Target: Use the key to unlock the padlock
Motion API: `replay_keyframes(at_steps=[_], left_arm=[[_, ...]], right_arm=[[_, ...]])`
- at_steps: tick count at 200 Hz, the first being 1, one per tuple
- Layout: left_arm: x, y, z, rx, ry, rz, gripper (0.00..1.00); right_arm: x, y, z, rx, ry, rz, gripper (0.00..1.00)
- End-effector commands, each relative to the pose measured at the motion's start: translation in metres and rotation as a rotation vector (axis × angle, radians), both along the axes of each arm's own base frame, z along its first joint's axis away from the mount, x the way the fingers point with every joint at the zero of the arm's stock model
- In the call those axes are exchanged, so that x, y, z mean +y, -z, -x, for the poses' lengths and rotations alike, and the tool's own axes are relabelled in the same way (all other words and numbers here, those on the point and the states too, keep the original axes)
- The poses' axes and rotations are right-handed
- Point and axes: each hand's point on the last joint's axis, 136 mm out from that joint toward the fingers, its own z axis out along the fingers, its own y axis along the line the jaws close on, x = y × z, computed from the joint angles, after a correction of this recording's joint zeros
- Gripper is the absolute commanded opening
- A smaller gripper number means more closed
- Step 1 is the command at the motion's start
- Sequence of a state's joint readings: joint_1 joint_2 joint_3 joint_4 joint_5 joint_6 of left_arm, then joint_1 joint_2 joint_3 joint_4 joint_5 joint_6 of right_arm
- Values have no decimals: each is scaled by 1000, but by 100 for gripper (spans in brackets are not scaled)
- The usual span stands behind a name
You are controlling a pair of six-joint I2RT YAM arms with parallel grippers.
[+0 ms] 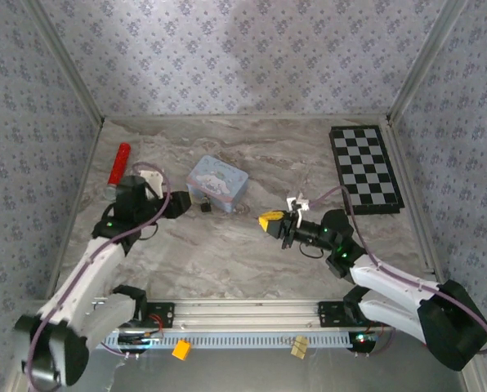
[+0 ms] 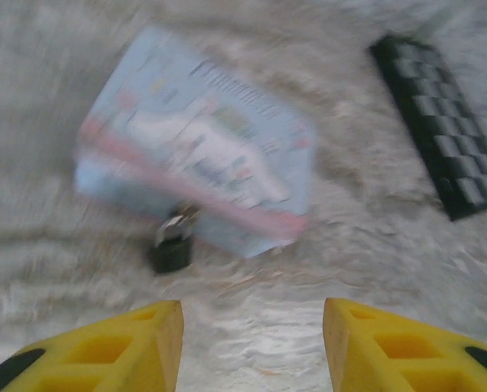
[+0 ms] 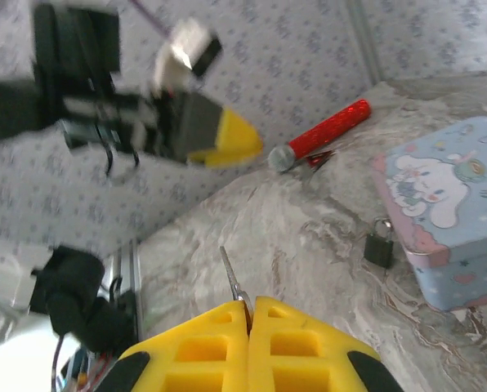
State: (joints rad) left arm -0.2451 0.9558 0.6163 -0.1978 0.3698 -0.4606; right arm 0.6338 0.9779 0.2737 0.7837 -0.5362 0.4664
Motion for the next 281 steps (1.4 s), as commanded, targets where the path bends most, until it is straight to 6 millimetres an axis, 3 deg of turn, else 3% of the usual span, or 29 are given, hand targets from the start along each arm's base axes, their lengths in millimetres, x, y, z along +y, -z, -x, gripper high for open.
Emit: replay_keyframes(at_steps=[1, 43, 75, 144, 178, 221, 281], left_arm=[[-1, 24, -9, 89, -100, 166, 48], [-6, 51, -20, 100, -80, 131, 54], [-21, 65, -31, 84, -31, 27, 57], [-30, 96, -60, 86, 21, -121, 57], [-44, 111, -64, 116, 99, -161, 57], [-57, 133, -65, 200, 135, -162, 52], [-73, 143, -66, 204, 144, -160, 34]], right_arm=[[-9, -1, -20, 111, 145, -88, 0], [-6, 23, -30, 267, 220, -119, 0], [7, 30, -28, 288, 194, -116, 0], [14, 27, -25, 274, 168, -119, 0], [12, 22, -24, 261, 168, -119, 0], [11, 17, -25, 249, 173, -118, 0], [10, 20, -26, 252, 173, -107, 0]])
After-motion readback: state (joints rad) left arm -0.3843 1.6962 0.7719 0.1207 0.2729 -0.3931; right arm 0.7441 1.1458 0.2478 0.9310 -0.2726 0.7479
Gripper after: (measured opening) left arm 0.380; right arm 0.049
